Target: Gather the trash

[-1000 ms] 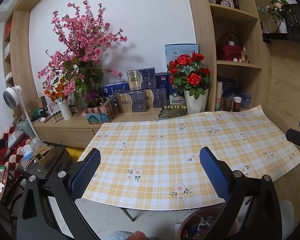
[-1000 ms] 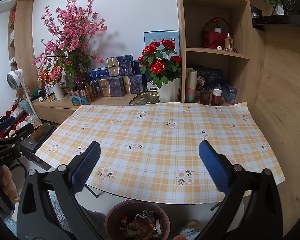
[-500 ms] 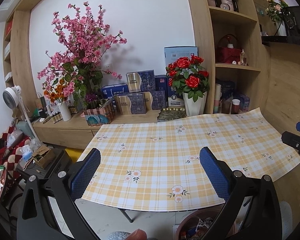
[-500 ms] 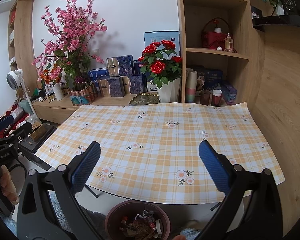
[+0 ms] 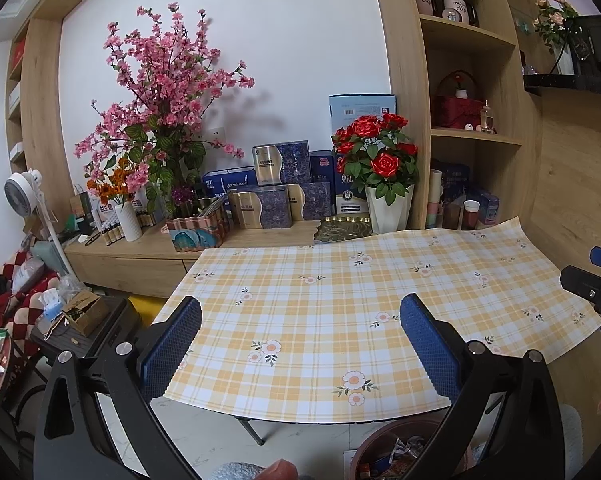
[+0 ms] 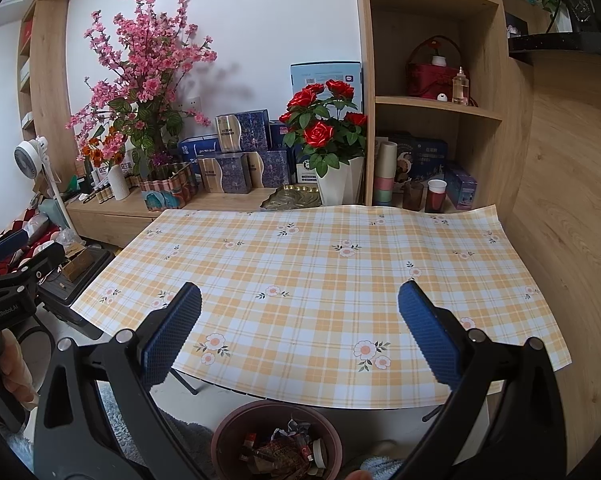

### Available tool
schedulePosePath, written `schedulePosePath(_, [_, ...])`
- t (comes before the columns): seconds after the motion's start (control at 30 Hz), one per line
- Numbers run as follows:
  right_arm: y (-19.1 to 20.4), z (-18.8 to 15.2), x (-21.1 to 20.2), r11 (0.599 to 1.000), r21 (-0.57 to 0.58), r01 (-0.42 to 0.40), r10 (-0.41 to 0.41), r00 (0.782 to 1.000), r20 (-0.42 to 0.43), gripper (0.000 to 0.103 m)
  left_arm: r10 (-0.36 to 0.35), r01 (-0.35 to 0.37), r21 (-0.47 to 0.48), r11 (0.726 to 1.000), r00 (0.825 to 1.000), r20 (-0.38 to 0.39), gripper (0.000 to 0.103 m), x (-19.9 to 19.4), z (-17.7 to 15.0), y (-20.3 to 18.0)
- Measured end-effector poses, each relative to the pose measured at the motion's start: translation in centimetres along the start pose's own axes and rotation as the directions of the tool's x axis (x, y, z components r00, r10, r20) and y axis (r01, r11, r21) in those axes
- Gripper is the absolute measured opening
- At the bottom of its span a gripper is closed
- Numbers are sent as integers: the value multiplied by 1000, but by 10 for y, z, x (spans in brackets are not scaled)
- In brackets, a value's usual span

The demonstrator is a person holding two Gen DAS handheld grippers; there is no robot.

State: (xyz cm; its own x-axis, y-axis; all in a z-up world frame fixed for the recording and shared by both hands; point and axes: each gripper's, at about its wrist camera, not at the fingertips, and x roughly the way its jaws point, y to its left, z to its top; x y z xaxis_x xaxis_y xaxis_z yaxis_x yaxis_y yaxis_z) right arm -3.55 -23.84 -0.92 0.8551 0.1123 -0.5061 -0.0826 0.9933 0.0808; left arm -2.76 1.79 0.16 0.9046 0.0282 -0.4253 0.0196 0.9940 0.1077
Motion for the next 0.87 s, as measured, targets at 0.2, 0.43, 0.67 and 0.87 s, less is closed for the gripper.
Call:
schedulePosePath(0.2, [4, 1, -1, 1000, -6, -3, 3, 1000, 2, 97, -63, 63, -46, 997, 998, -10, 97, -1, 4, 1])
schedulePosePath(0.43, [10, 4, 0, 1000, -14, -7, 7, 1000, -1, 97, -28, 30, -35, 999, 999, 43, 97, -12, 4, -4])
schedulePosePath(0.67, [10, 4, 0, 1000, -15, -7, 7, 1000, -1, 97, -3, 3, -10, 1000, 1000, 22, 97, -9, 1, -12])
schedulePosePath(0.87, [11, 4, 1, 1000, -15, -6, 6, 1000, -3, 97, 19, -20, 11, 1000, 999, 36, 97, -10, -2, -13])
